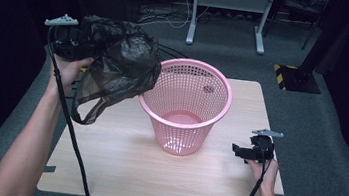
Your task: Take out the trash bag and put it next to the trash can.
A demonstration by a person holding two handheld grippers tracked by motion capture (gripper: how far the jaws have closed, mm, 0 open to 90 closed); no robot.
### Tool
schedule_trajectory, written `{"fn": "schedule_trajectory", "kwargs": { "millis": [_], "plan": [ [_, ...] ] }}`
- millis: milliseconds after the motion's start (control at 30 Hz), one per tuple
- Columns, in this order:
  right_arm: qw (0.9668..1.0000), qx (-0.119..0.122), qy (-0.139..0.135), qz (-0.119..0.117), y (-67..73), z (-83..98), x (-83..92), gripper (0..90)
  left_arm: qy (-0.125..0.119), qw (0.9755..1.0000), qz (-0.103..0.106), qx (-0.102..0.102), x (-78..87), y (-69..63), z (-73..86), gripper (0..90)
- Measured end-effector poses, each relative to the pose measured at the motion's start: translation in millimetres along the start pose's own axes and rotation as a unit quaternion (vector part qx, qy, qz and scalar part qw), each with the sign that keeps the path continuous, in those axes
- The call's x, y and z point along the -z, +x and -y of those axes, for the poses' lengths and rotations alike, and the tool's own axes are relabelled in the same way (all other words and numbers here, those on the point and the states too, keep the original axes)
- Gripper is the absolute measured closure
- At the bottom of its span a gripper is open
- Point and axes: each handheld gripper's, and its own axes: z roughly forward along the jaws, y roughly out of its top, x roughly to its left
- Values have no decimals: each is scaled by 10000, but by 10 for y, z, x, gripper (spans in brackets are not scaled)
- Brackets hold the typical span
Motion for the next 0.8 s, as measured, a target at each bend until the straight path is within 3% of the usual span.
{"fn": "schedule_trajectory", "kwargs": {
  "millis": [133, 233, 333, 433, 533, 600, 700, 800],
  "plan": [
    [9999, -58, 57, 77, -12, 94, -68, 48, 116, 9994, -34, 330, -78, 166, 274, 882],
    [9998, -62, 118, 176, -22, 156, -111, 47, 199, 9975, 4, 674, -178, 308, 526, 882],
    [9995, -35, 119, 286, -21, 216, -139, 47, 290, 9939, 70, 1066, -308, 444, 792, 882],
    [9990, -7, 156, 413, -22, 275, -173, 47, 384, 9886, 68, 1455, -457, 550, 1056, 882],
    [9988, -18, 204, 446, -36, 331, -211, 44, 566, 9837, -47, 1707, -611, 635, 1303, 882],
    [9986, 12, 133, 518, -33, 357, -210, 47, 702, 9808, -95, 1815, -722, 671, 1462, 881],
    [9986, 5, 72, 533, -35, 376, -206, 43, 1002, 9783, -172, 1807, -895, 684, 1673, 880],
    [9986, 18, 25, 525, -40, 392, -201, 43, 1138, 9759, -214, 1848, -1008, 684, 1791, 879]
  ]
}}
